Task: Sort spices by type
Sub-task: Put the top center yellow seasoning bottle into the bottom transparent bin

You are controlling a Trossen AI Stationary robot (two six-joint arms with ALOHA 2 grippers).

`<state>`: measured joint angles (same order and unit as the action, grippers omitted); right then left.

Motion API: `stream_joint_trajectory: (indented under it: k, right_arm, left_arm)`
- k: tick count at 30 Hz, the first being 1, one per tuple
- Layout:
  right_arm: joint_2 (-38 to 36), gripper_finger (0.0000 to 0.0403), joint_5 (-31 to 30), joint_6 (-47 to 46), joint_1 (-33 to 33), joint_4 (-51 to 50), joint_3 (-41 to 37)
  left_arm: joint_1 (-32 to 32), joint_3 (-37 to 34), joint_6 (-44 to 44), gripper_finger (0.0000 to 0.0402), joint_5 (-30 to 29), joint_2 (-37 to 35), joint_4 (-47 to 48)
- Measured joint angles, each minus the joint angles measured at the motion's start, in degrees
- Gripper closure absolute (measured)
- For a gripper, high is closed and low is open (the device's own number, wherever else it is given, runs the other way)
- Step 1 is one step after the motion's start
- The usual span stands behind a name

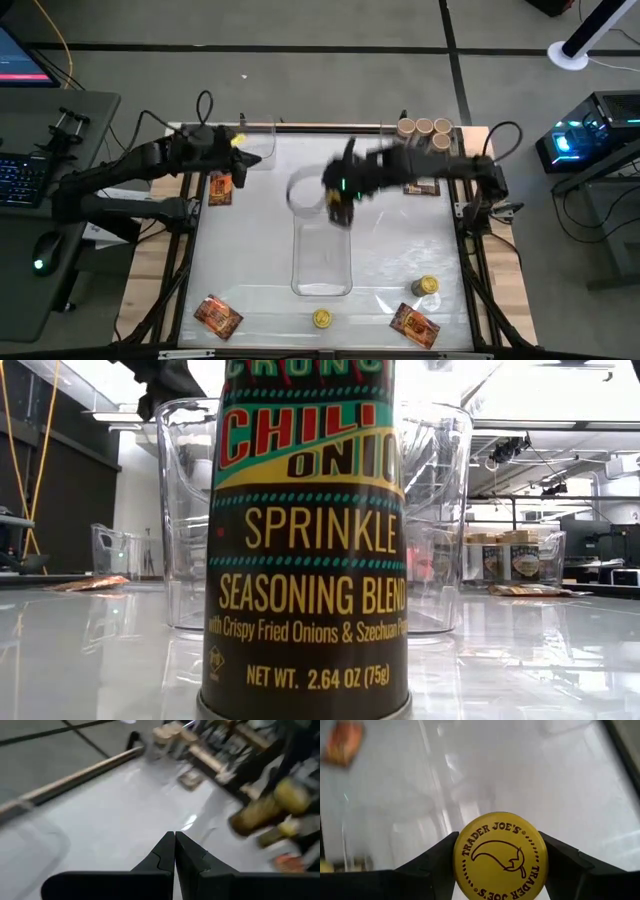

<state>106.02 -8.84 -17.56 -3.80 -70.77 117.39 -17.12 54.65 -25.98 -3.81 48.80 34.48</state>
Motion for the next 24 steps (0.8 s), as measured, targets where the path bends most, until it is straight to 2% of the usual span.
stream_joint_trajectory:
  k: [4, 8, 11, 13, 17, 20, 24]
  right_arm:
    - [-1.73, 0.0179, -3.46, -2.02, -7.21, 2.35, -7.92]
    - [-3.86, 0.0179, -3.75, -3.36, -10.17, 13.55, -17.15]
    - [-4.04, 0.0179, -3.74, -4.27, -10.70, 20.29, -22.68]
    - [-4.09, 0.0179, -4.93, -5.70, -10.65, 20.67, -25.52]
    - [-4.13, 0.0179, -7.94, -7.97, -9.50, 25.85, -30.62]
    - [-3.93, 0.0179, -7.20, -10.35, -7.93, 30.14, -33.43]
    - [-3.67, 0.0179, -6.60, -12.18, -6.31, 30.50, -36.40]
  left_arm:
    - [10.89, -5.82, -10.61, 0.0402, -6.29, 0.08, -9.89]
    - [24.69, -12.09, -22.23, 0.0402, -15.54, 1.61, -20.32]
    - [33.56, -13.74, -27.24, 0.0402, -24.28, 3.56, -21.61]
    - [37.38, -13.66, -28.43, 0.0402, -29.02, 4.16, -21.70]
    - [40.28, -12.95, -27.23, 0.0402, -34.11, 3.58, -21.98]
    - [40.32, -12.16, -23.89, 0.0402, -34.70, 2.13, -22.08]
    - [40.01, -11.82, -20.99, 0.0402, -34.57, 0.31, -21.91]
